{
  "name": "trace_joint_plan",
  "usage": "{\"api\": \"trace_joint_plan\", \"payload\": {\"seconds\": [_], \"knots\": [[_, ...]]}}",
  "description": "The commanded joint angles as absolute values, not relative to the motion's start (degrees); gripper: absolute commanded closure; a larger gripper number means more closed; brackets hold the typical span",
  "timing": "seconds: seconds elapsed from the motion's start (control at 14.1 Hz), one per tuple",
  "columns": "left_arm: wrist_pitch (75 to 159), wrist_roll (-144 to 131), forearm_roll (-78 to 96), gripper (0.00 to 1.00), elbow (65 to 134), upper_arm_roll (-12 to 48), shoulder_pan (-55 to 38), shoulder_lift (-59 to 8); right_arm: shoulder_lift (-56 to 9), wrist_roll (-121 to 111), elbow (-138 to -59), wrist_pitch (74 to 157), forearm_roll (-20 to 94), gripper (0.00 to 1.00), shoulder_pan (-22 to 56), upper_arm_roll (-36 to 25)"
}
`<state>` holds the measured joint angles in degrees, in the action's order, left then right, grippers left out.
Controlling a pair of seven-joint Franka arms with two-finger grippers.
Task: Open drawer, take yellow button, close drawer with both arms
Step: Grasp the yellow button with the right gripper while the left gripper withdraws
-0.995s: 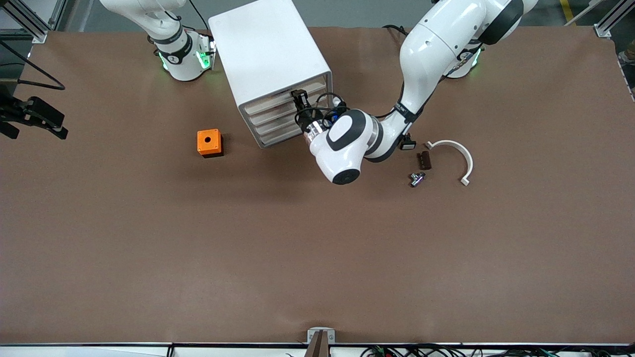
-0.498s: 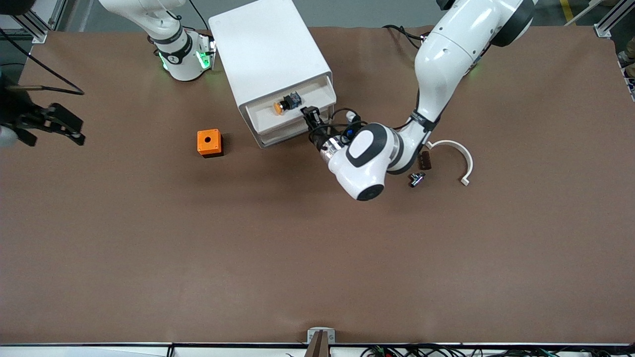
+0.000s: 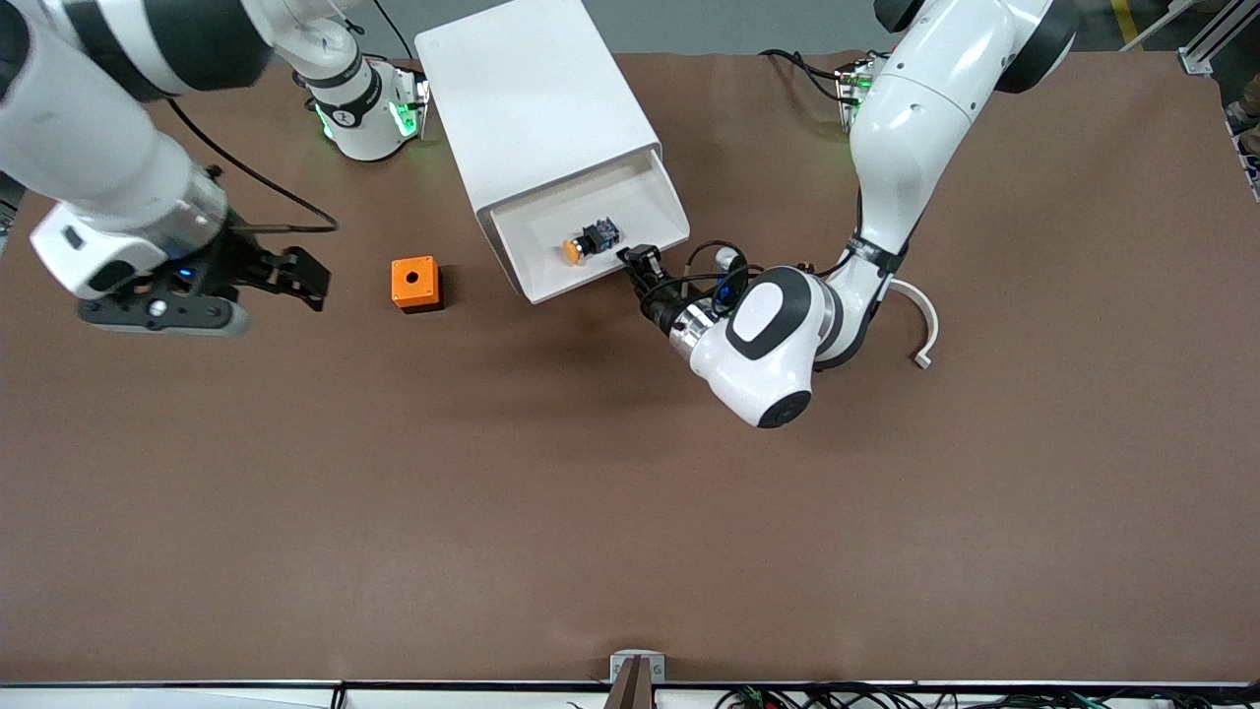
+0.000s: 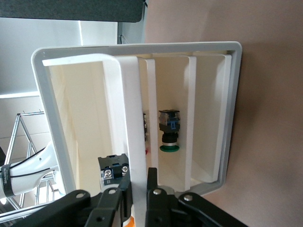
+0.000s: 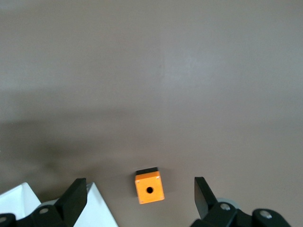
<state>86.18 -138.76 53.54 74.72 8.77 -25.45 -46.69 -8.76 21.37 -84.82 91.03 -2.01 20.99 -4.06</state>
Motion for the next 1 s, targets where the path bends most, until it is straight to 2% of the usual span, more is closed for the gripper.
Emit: {"api": "trace_joint_plan", "payload": {"seconds": [0.0,0.21,0.28,0.36,0.43,0.64,0.92], "knots": [[88.42,-134.22,52.12,1.00,74.36,6.68,-25.66,-47.02,-9.93,33.44,-83.94,90.35,-2.11,0.00,26.87,-4.39],[88.42,-134.03,52.29,1.00,74.09,6.77,-24.43,-47.02,-11.68,51.36,-83.59,91.14,-1.93,0.00,34.87,-4.31],[88.42,-134.03,52.29,0.72,74.09,6.77,-24.43,-46.93,-12.30,55.94,-83.50,91.75,-1.50,0.00,36.28,-4.31],[88.42,-134.12,52.38,0.25,74.09,6.77,-24.35,-46.93,-12.91,60.77,-83.50,92.89,-0.10,0.00,38.04,-4.31],[88.24,-134.12,52.30,0.00,74.09,6.77,-24.43,-46.76,-13.70,65.52,-83.50,93.94,1.74,0.00,39.19,-4.39],[88.15,-134.03,52.12,0.00,73.57,6.86,-24.26,-46.67,-16.95,78.35,-83.50,97.54,3.51,0.00,42.26,-4.31],[87.71,-130.98,45.11,0.00,69.44,5.10,-23.21,-45.19,-20.73,92.44,-83.50,102.65,3.52,0.00,45.96,-4.39]]}}
